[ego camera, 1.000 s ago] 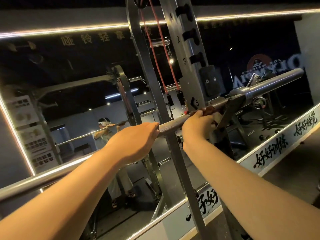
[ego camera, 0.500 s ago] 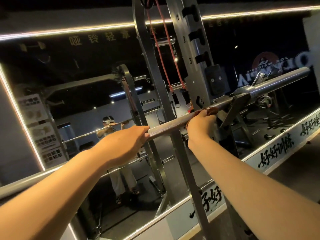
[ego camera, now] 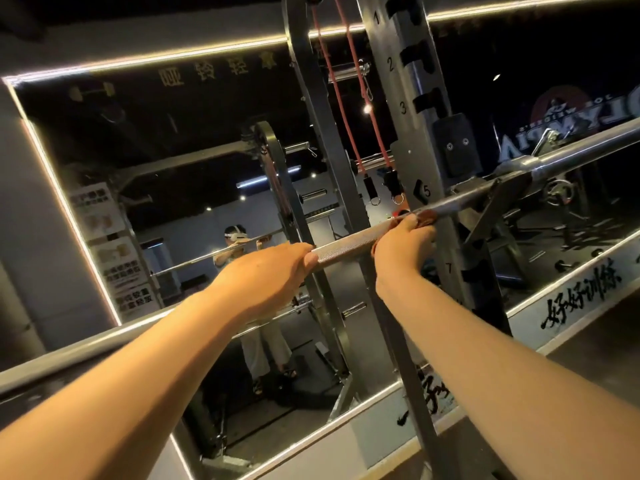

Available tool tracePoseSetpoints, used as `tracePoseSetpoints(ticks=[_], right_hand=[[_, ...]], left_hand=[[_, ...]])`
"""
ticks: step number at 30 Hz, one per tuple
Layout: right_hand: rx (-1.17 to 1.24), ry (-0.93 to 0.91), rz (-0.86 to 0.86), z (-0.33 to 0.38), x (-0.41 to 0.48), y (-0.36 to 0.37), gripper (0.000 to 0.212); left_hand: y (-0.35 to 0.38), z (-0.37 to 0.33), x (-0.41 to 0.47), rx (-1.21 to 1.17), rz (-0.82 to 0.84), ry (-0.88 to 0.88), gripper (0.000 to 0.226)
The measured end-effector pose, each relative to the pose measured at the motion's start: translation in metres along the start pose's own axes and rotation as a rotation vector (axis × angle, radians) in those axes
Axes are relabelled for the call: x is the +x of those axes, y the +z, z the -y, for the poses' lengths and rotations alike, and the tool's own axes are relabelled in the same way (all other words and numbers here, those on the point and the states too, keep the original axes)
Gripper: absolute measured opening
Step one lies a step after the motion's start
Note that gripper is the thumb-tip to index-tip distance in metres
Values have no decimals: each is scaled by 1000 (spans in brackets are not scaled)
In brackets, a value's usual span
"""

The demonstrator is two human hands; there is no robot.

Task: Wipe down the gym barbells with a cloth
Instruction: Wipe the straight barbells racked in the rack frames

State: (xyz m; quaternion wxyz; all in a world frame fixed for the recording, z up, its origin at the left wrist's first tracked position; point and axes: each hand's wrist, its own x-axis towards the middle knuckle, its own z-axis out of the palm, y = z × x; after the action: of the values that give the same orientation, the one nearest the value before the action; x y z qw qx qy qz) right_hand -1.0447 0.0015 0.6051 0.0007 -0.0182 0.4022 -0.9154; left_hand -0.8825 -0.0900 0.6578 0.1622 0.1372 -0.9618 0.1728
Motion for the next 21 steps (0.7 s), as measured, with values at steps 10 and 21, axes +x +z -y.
tracePoseSetpoints(ticks=[10,21], right_hand=[[-77,134,160,-33,-90,27,44],[-60,18,-39,4,7,0,40]], left_hand=[[1,-6,3,23,-13,-23,43],[0,13,-19,-86,-47,-2,49]])
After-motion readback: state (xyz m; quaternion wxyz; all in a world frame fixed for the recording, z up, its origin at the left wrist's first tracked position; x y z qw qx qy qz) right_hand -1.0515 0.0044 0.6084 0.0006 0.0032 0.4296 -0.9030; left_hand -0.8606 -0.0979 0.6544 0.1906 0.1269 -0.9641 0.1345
